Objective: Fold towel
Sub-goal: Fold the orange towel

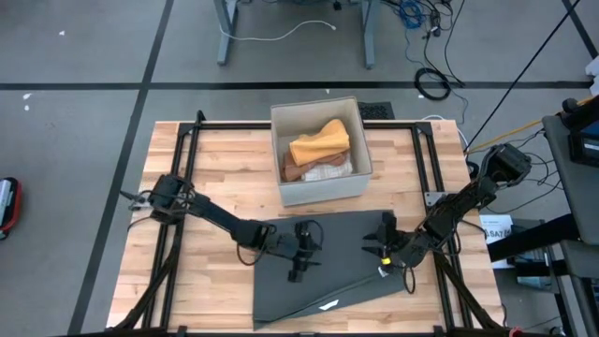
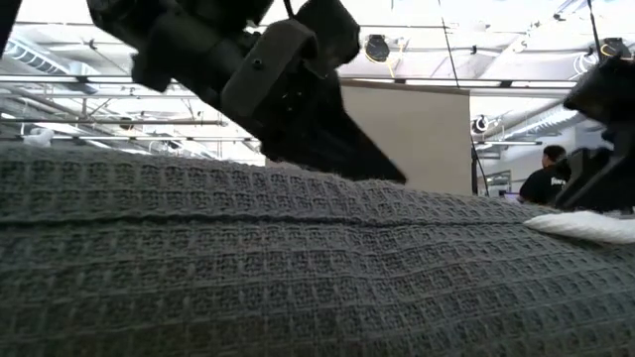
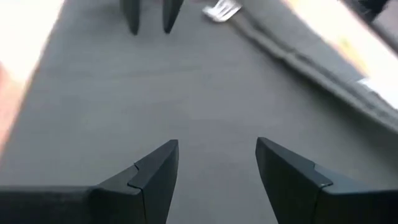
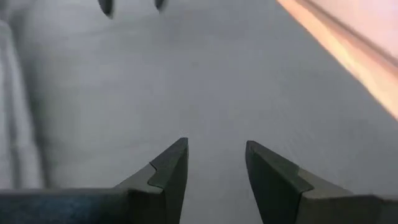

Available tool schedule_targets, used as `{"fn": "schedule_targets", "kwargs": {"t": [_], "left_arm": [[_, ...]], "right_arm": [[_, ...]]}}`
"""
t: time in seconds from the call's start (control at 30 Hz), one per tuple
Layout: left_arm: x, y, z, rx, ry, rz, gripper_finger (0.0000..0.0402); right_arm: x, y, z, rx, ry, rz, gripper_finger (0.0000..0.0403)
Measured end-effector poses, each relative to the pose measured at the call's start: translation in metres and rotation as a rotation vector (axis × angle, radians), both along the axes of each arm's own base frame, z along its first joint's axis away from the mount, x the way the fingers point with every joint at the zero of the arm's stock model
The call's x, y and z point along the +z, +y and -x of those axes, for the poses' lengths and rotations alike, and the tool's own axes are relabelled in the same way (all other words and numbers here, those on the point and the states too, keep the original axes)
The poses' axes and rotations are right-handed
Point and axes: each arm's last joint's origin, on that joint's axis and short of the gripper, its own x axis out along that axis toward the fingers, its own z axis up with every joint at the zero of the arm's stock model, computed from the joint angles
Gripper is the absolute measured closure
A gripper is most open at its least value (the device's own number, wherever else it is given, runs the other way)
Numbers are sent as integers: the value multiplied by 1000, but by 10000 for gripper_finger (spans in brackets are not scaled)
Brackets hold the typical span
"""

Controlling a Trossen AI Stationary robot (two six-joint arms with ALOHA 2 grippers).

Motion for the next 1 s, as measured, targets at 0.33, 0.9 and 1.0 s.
{"fn": "schedule_targets", "kwargs": {"t": [0.33,0.9,1.0], "left_arm": [[-28,5,-12,-67,-54,-45,180],[-40,13,-12,-22,-8,-82,180],[-41,18,-13,5,3,-94,180]], "right_arm": [[35,30,-31,165,-70,59,255],[-7,82,-98,262,106,169,255],[-8,91,-104,308,115,110,255]]}}
